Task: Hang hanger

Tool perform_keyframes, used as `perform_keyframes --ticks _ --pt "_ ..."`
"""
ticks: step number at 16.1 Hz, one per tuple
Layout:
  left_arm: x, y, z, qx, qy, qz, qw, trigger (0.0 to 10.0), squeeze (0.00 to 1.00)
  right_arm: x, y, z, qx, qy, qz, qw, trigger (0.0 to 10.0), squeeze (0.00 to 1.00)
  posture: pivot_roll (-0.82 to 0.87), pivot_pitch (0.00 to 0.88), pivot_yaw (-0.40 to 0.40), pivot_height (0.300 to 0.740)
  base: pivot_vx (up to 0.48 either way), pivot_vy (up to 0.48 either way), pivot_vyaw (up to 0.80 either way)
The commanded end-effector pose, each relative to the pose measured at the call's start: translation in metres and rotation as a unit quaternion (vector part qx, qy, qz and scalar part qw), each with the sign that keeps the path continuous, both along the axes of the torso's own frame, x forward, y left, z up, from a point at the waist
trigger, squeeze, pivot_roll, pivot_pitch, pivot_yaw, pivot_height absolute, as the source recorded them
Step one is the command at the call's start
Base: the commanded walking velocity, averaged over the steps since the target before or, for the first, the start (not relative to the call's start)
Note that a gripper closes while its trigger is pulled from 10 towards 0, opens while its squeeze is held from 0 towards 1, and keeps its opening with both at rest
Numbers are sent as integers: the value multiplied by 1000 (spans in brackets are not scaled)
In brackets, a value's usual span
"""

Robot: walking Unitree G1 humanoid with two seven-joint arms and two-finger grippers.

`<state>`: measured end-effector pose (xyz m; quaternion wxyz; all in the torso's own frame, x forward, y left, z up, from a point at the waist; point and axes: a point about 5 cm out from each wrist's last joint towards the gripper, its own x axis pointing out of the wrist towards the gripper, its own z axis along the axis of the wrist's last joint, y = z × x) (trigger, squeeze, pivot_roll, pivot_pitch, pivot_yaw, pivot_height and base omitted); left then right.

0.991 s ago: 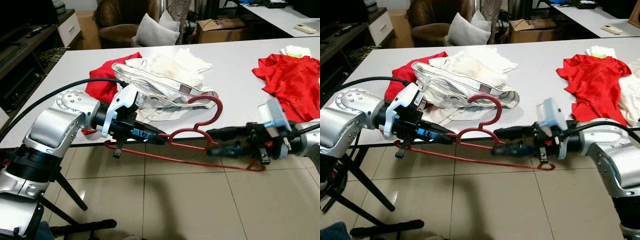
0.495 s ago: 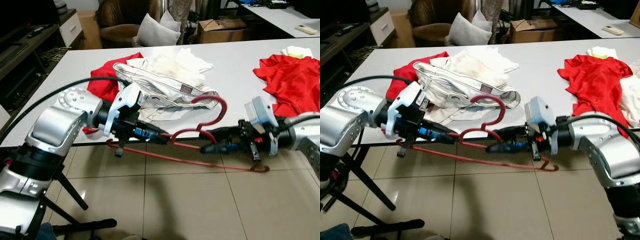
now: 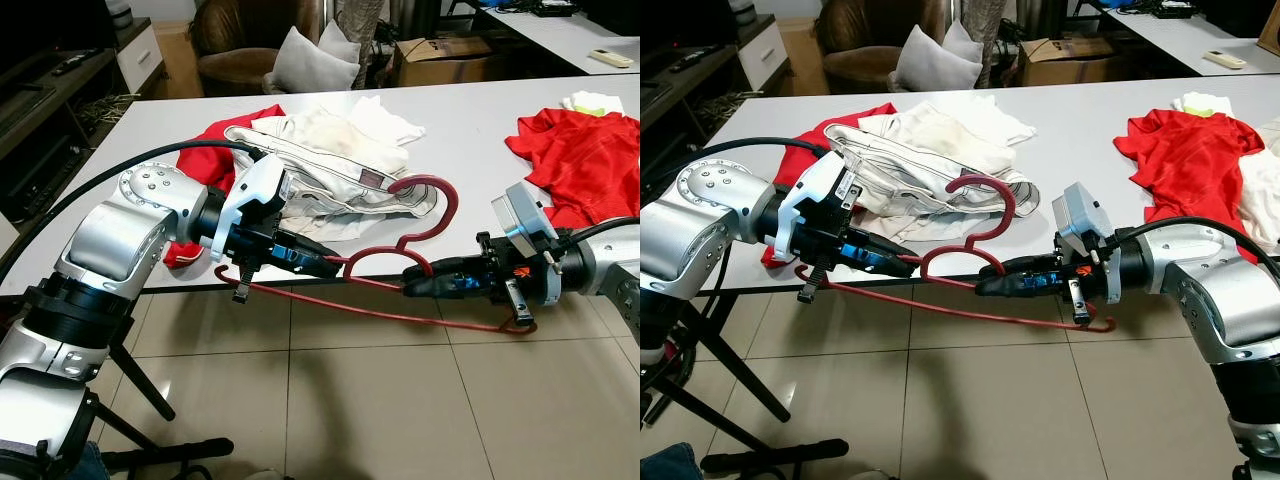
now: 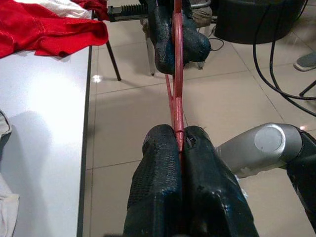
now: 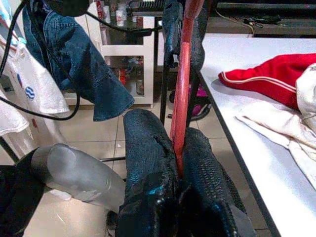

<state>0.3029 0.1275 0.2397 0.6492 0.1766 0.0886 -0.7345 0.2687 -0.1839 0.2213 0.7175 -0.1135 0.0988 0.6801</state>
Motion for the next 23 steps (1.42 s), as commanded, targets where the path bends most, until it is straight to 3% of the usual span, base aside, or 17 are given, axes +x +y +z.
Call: perform_keyframes --ticks 1,7,8,9,11,12,15,17,19,20,21,22,23 --pt "4 3 3 7 -11 10 1000 0 0 -3 1 3 1 -1 16 1000 0 0 -155 0 87 719 0 0 0" --pt "7 7 4 -4 -26 31 999 0 0 0 3 4 2 1 20 1000 0 0 -143 0 73 719 0 0 0" --pt "7 7 6 -14 -29 33 999 4000 0 0 3 3 -5 -6 18 1000 0 0 -141 0 73 719 0 0 0" --pt "8 9 8 -20 -30 38 999 10000 0 2 2 2 -11 -8 15 1000 0 0 -141 0 73 719 0 0 0" --pt "6 11 11 -30 -11 30 999 10000 16 3 0 1 -21 -9 12 1000 0 0 -141 0 73 719 0 0 0" --pt "4 14 15 -48 -1 25 999 10000 1000 3 -1 1 -25 -7 11 1000 0 0 -141 0 72 719 0 0 0" --pt "1 17 20 -67 16 13 998 10000 1000 3 -2 -1 -26 -6 5 1000 0 0 -147 0 74 719 0 0 0" --pt "-4 21 26 -104 33 8 994 10000 1000 3 -4 -5 -20 -6 -10 1000 0 0 -150 0 75 719 0 0 0" --pt "-3 25 32 -171 13 63 983 10000 1000 -2 -10 -17 -4 -3 -67 998 0 0 -150 0 73 719 0 0 0" --pt "-3 25 32 -171 13 63 983 10000 1000 -2 -10 -17 -4 -3 -67 998 0 0 -150 0 73 719 0 0 0" --pt "-2 34 30 -198 0 123 972 10000 1000 -7 -12 -27 17 -6 -121 993 0 0 -152 0 77 719 0 0 0" --pt "-4 44 20 -218 2 182 959 10000 690 -14 -12 -36 35 -10 -173 984 0 0 -153 0 80 719 0 0 0" --pt "-6 52 4 -234 8 247 940 10000 0 -20 -11 -45 44 -18 -223 974 0 0 -155 0 83 719 0 0 0"
